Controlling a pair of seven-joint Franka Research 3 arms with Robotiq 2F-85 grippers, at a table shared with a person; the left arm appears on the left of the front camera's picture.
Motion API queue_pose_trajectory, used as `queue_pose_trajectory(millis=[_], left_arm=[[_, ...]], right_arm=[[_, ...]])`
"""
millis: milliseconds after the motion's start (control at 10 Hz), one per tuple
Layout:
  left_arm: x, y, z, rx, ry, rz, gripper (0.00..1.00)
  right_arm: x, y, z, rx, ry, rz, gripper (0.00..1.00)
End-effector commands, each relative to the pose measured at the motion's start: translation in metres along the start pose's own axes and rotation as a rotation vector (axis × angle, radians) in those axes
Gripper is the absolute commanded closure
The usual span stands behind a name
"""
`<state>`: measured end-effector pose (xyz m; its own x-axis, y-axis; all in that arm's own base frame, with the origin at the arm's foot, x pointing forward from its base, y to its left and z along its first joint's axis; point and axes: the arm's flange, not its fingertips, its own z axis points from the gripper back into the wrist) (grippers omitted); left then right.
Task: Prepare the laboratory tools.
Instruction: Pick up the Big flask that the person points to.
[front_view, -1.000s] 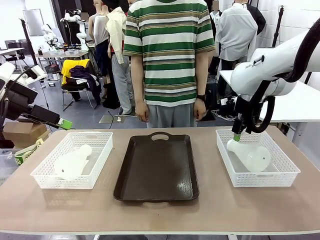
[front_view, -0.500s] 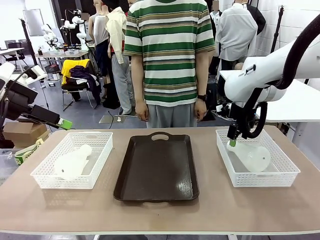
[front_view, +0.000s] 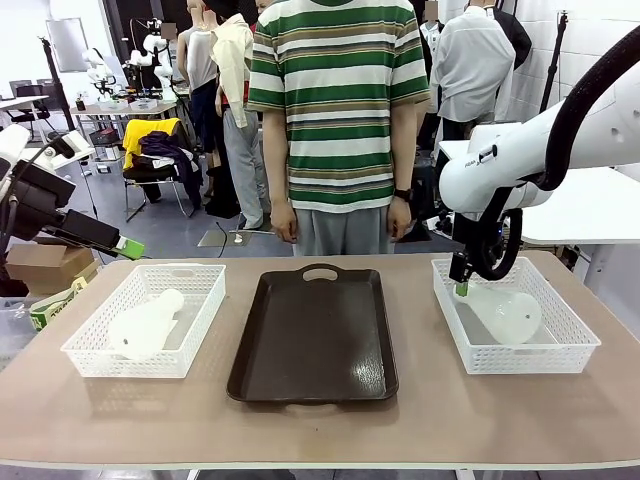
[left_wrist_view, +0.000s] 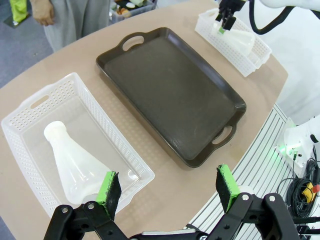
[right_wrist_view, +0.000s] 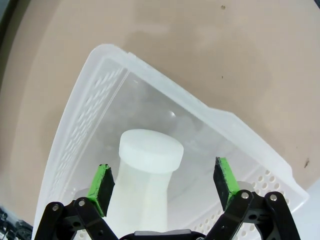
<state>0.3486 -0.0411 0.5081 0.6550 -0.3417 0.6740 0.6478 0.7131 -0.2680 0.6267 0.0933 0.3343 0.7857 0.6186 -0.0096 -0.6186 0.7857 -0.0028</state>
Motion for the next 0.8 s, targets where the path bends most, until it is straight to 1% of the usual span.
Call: queue_pose_trajectory(millis=[0, 300, 500, 600, 700], left_arm=[[0.0, 0.002, 0.0, -0.017, -0.007, 0.001, 0.0], [0.0, 0.002, 0.0, -0.017, -0.007, 0.001, 0.0], [0.0, 0.002, 0.0, -0.017, -0.007, 0.001, 0.0], [0.0, 0.002, 0.0, -0.017, -0.007, 0.001, 0.0], [0.0, 0.002, 0.0, -0.017, -0.007, 0.001, 0.0]], right_arm=[[0.011, -0.002, -0.005, -0.008, 0.028, -0.027, 0.0], [0.014, -0.002, -0.011, 0.008, 0.023, -0.032, 0.0], [0.012, -0.002, -0.016, 0.018, 0.043, -0.03, 0.0], [0.011, -0.002, -0.017, 0.018, 0.052, -0.029, 0.08], [0.011, -0.003, -0.017, 0.016, 0.059, -0.034, 0.24]])
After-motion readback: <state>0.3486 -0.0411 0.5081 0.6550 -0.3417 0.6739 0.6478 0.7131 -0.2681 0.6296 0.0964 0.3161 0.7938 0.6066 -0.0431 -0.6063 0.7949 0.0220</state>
